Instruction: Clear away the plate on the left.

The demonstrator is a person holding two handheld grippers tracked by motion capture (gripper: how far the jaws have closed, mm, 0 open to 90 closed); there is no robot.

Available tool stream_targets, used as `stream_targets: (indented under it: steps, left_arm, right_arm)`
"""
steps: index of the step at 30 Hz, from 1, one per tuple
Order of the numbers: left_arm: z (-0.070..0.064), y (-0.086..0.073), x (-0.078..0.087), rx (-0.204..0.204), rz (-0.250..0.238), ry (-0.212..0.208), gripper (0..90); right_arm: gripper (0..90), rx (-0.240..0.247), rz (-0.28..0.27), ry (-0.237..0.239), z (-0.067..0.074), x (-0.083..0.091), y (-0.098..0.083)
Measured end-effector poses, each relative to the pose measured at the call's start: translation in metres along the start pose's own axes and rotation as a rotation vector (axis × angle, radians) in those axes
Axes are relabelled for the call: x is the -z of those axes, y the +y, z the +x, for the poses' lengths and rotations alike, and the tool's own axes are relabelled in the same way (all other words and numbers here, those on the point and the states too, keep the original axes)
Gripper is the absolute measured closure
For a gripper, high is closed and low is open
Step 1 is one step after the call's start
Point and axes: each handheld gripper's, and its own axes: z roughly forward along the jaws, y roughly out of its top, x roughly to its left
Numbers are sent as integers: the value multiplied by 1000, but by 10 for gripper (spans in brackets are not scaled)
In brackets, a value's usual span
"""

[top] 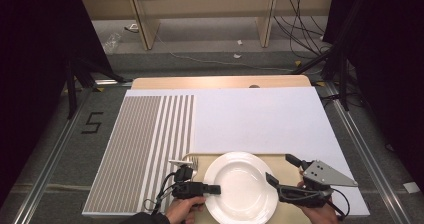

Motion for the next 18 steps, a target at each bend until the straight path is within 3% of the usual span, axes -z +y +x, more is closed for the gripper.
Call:
stream_targets:
  steps: [4,10,18]
  left_arm:
    - [-1,1,-1,-18,14,3,797]
    - [-2,3,-2,-85,38,56,772]
    - [-2,3,0,-116,65,61,758]
  right_arm:
    - [170,1,3,3,0,0,0]
    - [170,3,7,3,0,0,0]
    - [170,5,5,5,0,-1,0]
